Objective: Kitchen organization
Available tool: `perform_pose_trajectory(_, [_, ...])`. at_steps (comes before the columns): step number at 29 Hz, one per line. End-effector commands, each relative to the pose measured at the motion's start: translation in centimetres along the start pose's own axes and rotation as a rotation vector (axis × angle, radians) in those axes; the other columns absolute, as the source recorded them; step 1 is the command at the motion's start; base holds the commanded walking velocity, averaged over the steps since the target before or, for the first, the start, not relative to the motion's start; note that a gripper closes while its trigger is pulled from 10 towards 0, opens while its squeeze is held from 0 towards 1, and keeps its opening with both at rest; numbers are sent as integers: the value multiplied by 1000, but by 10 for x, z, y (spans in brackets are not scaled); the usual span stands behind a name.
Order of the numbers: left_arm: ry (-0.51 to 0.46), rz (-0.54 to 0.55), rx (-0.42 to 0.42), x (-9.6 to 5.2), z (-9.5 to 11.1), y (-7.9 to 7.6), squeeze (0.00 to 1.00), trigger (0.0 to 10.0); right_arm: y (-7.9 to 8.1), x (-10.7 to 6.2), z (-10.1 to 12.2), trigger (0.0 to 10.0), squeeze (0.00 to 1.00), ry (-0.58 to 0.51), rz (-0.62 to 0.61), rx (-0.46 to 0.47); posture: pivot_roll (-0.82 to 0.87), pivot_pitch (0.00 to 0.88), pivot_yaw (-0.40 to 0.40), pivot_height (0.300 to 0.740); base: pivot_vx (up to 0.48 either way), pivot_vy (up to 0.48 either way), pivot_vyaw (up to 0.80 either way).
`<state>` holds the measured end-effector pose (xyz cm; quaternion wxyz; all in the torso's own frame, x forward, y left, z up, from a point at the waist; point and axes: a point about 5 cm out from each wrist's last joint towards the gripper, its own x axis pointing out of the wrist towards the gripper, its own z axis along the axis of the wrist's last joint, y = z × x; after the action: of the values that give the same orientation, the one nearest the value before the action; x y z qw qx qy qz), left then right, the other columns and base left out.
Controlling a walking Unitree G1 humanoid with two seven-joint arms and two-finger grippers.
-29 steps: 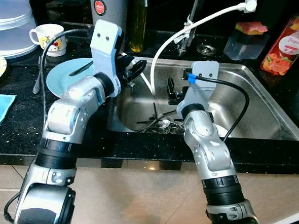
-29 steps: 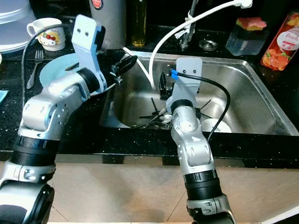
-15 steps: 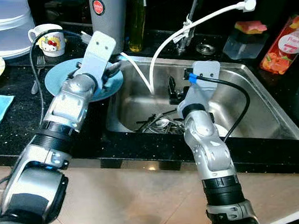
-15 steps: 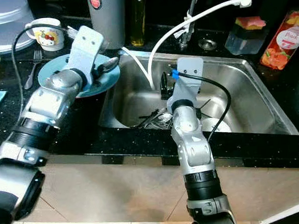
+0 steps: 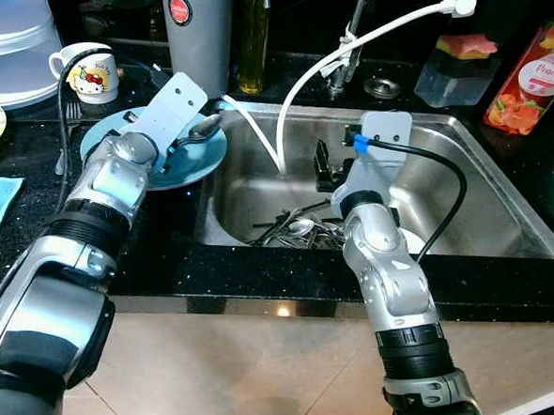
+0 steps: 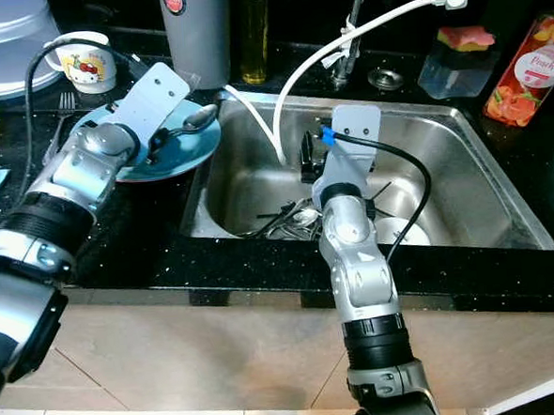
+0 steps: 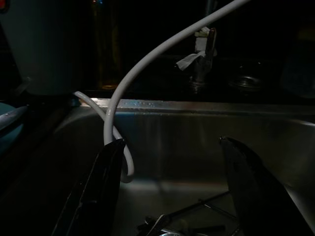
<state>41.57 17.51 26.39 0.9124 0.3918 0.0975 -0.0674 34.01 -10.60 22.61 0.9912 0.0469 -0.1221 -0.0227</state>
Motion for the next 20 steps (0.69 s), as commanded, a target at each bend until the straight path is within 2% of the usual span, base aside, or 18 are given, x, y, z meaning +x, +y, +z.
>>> perform_pose_trajectory(1, [88,-48,12,3,-19,-10,0,8745,-2,0,1,10000,0,-5,-8,1,238,73,-73,740,0,0,0])
perform_pose_trajectory(2, [94,-51,16,4,-21,-10,0,8745,-2,0,1,10000,0,-5,-7,1,238,73,-73,740,0,0,0])
perform_pose_trajectory(3, [102,-50,16,4,-23,-9,0,8196,-2,0,1,10000,0,-5,-6,1,238,73,-72,740,0,0,0])
perform_pose_trajectory(4, [117,-54,1,5,-25,-8,0,4980,-2,0,1,10000,0,-5,-7,2,238,73,-72,740,0,0,0])
perform_pose_trajectory(5, [117,-54,1,5,-25,-8,0,4980,-2,0,1,10000,0,-5,-7,2,238,73,-72,740,0,0,0])
perform_pose_trajectory(6, [133,-68,-41,6,-28,-8,0,4706,-1,0,1,10000,0,-5,-7,3,239,74,-72,740,0,0,0])
perform_pose_trajectory(7, [133,-68,-41,6,-28,-8,0,4706,-1,0,1,10000,0,-5,-7,3,239,74,-72,740,0,0,0])
perform_pose_trajectory(8, [134,-72,-77,6,-28,-7,0,4784,-1,0,2,10000,0,-6,-7,4,239,74,-72,740,0,0,0])
perform_pose_trajectory(9, [118,-76,-118,6,-25,-6,0,6392,-1,0,2,10000,0,-6,-6,5,236,73,-73,740,0,0,0])
perform_pose_trajectory(10, [91,-76,-151,6,-20,-4,0,7569,-1,0,2,10000,0,-6,-6,5,235,73,-73,740,0,0,0])
perform_pose_trajectory(11, [58,-57,-171,6,-13,1,0,7804,-1,0,2,10000,0,-6,-5,4,233,71,-74,740,0,0,0])
perform_pose_trajectory(15, [38,-53,-174,5,-8,5,0,8000,-1,0,1,10000,0,-5,-5,2,234,70,-76,740,0,0,0])
perform_pose_trajectory(16, [58,-71,-151,6,-11,2,0,7569,-2,1,1,10000,0,-5,-6,1,235,69,-77,740,0,0,0])
perform_pose_trajectory(20, [108,-131,-131,7,-24,-8,0,7608,-2,1,2,10000,0,-6,-5,0,235,68,-77,740,0,0,0])
